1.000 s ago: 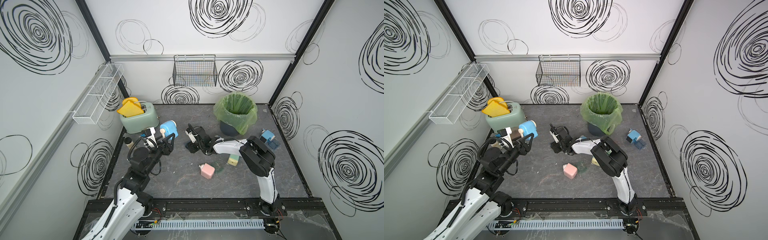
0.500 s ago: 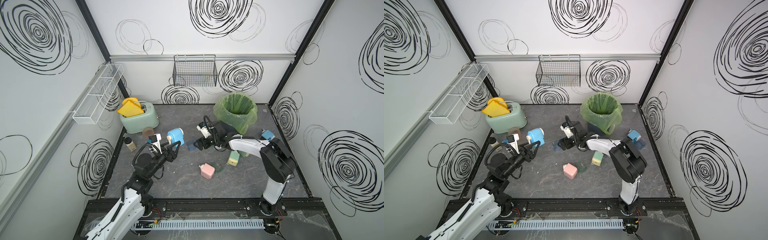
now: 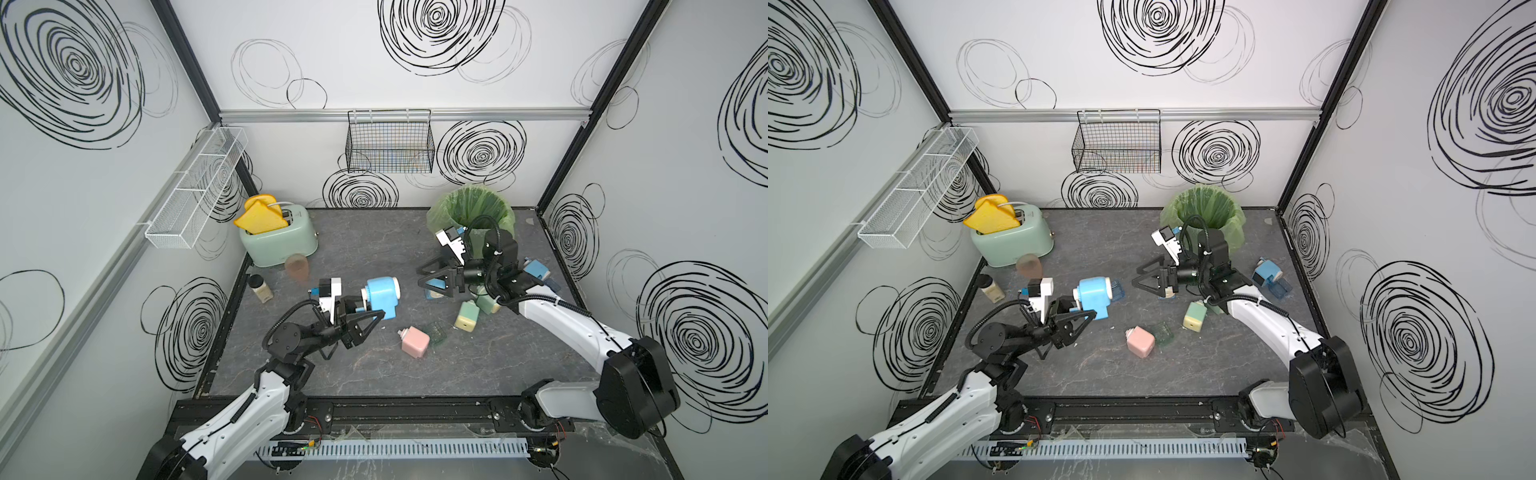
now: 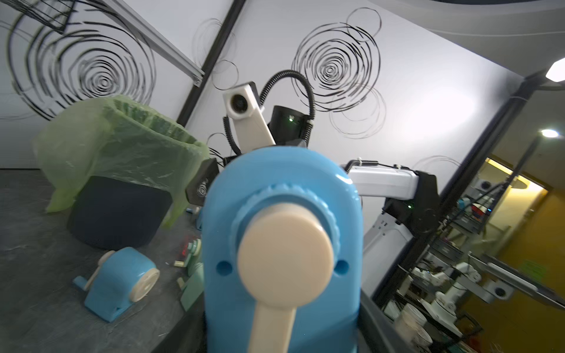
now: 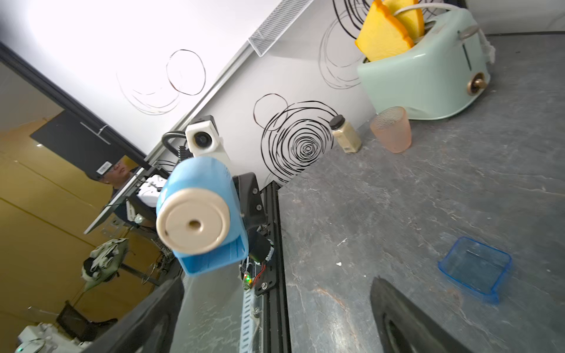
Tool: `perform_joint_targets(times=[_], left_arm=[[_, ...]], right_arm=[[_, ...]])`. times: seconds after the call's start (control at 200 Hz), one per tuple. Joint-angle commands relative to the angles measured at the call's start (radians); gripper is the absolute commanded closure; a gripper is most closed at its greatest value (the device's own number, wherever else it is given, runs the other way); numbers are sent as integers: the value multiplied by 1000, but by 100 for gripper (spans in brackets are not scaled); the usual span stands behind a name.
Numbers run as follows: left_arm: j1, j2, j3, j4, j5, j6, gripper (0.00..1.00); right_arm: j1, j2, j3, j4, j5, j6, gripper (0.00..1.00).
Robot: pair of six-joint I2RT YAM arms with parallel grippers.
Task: Take out the pencil sharpener tray and clean the shavings
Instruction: Place the pencil sharpener at the center of the board.
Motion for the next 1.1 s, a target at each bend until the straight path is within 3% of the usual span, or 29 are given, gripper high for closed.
perform_joint_targets(times=[0.0,0.1,0.22,0.5,0.755,0.825,0.915,1.096], left_arm=[[-32,18,54,153,92,-11,64],[-44,28,58,187,117,-27,63],[-66,45,74,167,138,-16,63],[-81,51,83,139,137,1,62],[-82,55,90,112,132,17,61],[-84,62,90,113,133,18,60],[-85,68,91,116,133,18,60],[-86,64,88,99,126,28,60]], right_arm=[[41,-39,23,82,-115,64,1],[90,-66,48,-34,-53,-45,1],[124,-42,79,-27,-104,-38,1],[247,-17,153,-131,-96,-125,1],[319,66,265,-405,-59,-300,1],[337,80,287,-464,-28,-338,6],[349,92,301,-492,-10,-351,21],[348,94,312,-525,30,-369,41]])
